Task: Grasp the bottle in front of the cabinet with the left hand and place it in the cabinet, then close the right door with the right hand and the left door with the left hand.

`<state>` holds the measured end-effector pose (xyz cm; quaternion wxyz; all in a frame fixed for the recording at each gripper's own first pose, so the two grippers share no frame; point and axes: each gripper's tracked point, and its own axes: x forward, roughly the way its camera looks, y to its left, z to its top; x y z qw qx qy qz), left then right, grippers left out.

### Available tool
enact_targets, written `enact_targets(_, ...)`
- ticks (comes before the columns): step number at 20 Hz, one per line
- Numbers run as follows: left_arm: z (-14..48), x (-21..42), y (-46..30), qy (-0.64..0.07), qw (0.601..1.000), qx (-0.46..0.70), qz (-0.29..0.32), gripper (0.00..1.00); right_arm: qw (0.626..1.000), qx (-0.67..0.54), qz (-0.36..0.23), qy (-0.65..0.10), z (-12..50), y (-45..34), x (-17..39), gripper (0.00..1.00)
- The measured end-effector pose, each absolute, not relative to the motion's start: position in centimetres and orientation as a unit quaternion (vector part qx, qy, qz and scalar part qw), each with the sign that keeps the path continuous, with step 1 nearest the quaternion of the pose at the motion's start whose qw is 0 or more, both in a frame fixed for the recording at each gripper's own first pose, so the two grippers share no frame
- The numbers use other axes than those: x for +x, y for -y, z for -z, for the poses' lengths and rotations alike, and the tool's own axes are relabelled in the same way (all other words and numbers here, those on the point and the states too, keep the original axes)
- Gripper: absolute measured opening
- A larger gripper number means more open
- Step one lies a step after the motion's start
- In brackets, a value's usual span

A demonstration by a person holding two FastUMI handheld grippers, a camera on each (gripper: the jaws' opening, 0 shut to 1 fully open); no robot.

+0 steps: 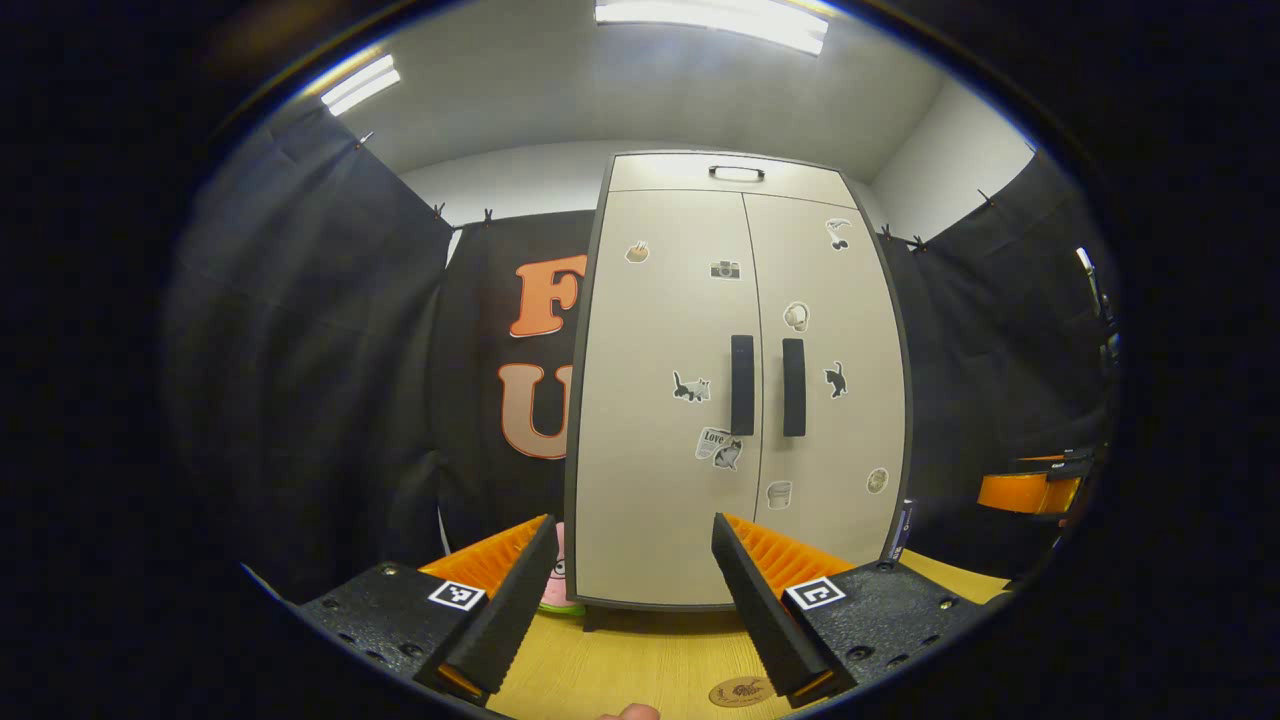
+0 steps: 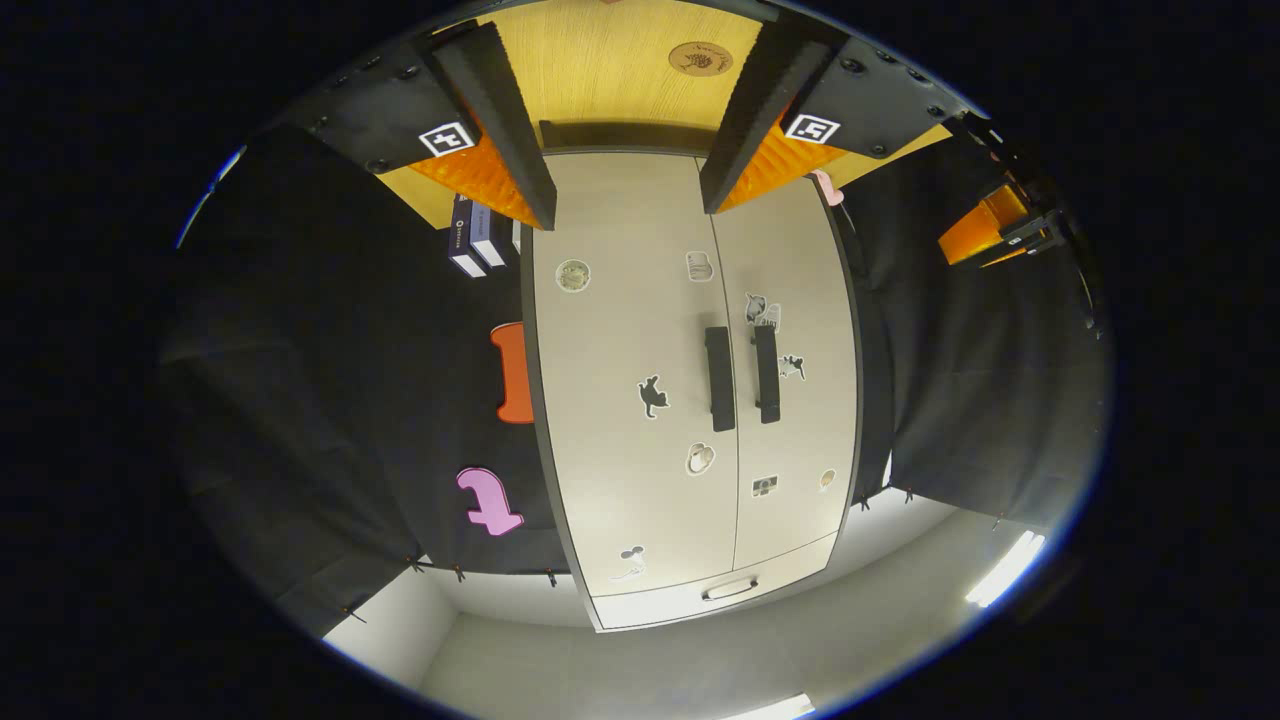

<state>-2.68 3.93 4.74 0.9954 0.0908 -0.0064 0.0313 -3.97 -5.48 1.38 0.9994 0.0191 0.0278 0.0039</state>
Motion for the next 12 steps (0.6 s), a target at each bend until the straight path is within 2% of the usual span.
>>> enact_targets(12, -4.71, -2.94, -3.52, 0.0, 0.996, 0.091, -0.021, 0.94, 0.999, 0.024, -0.006, -0.036, -0.78, 5.19, -4.1, 0.97)
